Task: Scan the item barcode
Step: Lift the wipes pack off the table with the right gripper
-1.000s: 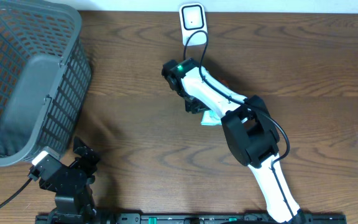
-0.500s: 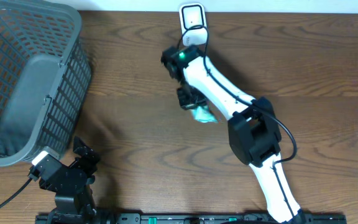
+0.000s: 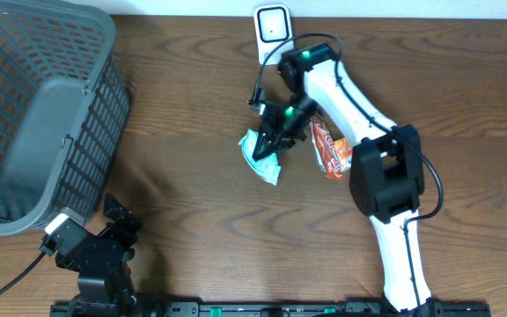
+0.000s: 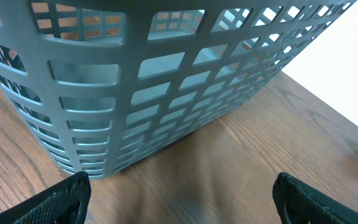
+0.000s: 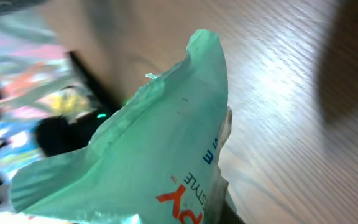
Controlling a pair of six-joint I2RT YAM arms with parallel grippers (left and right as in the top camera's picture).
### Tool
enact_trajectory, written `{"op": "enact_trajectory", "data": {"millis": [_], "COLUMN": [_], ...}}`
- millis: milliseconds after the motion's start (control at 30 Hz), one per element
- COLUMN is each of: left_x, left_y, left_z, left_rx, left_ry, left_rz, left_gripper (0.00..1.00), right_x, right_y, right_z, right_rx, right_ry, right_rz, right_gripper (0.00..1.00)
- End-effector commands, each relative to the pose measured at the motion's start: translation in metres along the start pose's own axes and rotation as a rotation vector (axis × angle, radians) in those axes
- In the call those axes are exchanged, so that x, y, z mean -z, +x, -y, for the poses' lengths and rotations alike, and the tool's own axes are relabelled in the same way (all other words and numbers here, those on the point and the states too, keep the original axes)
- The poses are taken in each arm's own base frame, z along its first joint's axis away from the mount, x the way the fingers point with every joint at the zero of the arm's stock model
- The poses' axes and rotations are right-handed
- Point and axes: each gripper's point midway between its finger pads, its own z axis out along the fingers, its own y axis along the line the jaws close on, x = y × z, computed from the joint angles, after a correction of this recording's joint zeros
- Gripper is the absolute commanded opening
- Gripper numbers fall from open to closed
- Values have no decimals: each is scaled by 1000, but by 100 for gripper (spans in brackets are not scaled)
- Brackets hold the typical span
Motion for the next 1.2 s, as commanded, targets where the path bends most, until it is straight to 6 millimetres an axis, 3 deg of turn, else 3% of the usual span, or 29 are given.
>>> {"op": "enact_trajectory", "data": {"millis": [0,133,400,700,933,1167], "left_x": [1,1,1,1,1,1], "left_y": [-2,-2,-2,-2,-2,-2], "left_z": [0,0,0,0,0,0], "left_rx": [6,6,6,6,6,6], "left_ry": [1,1,1,1,1,0], "left_rz": [6,6,6,6,6,6], "left_gripper": [93,93,93,93,93,93], "right_x": [17,23,21,24,31,23], "right_y": [-4,-7,-10,-11,-10,-4], "right_z": [-40,-46,-29,-11,-16,-2], "right_rx": [170,133,97,40,-41,-112], "right_ry": [-254,-412,-518,-530,-585,-479], "right_rz": [99,153,213,236,230,172], "right_gripper": [1,1,1,1,1,1]}}
